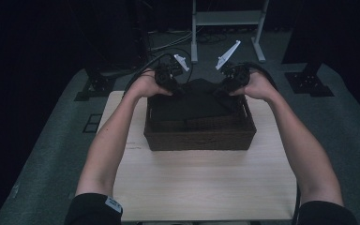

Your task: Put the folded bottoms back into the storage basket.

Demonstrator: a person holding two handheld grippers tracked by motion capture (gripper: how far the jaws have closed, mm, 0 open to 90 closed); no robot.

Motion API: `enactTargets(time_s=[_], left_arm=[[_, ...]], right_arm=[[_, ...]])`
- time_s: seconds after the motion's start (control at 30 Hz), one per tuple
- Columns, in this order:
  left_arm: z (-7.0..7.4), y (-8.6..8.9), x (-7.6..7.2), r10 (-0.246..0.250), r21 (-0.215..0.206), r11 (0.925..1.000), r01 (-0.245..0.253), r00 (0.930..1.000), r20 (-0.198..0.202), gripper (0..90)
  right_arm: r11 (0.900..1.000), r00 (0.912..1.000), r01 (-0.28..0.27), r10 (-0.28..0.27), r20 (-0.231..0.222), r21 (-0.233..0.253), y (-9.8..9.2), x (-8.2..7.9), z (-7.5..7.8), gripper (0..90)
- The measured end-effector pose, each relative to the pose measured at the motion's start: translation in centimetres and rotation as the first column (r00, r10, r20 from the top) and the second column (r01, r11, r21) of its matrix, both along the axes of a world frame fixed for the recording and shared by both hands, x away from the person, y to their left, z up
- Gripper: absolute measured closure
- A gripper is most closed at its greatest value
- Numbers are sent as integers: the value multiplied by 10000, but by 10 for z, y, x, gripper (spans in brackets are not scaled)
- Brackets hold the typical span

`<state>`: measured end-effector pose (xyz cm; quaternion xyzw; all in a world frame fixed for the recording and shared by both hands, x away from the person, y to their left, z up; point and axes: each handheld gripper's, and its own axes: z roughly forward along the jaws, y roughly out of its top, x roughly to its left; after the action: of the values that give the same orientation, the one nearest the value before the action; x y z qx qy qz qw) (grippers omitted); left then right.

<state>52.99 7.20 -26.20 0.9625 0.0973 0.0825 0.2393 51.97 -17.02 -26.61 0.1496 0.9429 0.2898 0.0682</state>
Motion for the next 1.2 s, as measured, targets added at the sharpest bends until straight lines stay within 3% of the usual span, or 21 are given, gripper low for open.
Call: enactTargets(time_s=[0.4,0.77,0.9,1.2], left_arm=[[-14,-13,2,-21,236,9997,25,9999,-171,773],[-28,-15,1,47,116,9999,-43,9995,-297,773],[-33,-14,2,82,-104,9999,-86,9992,-379,774],[-43,-16,1,52,-56,10000,-54,9991,-415,774]], right_arm=[[9999,9997,94,-95,-234,-35,-10,1,-16,720],[9994,9994,8,-20,-342,-332,-10,0,-23,720],[9995,9992,57,-70,-396,-322,-11,0,-27,720],[9993,9986,95,-114,-520,-353,-12,0,-37,720]])
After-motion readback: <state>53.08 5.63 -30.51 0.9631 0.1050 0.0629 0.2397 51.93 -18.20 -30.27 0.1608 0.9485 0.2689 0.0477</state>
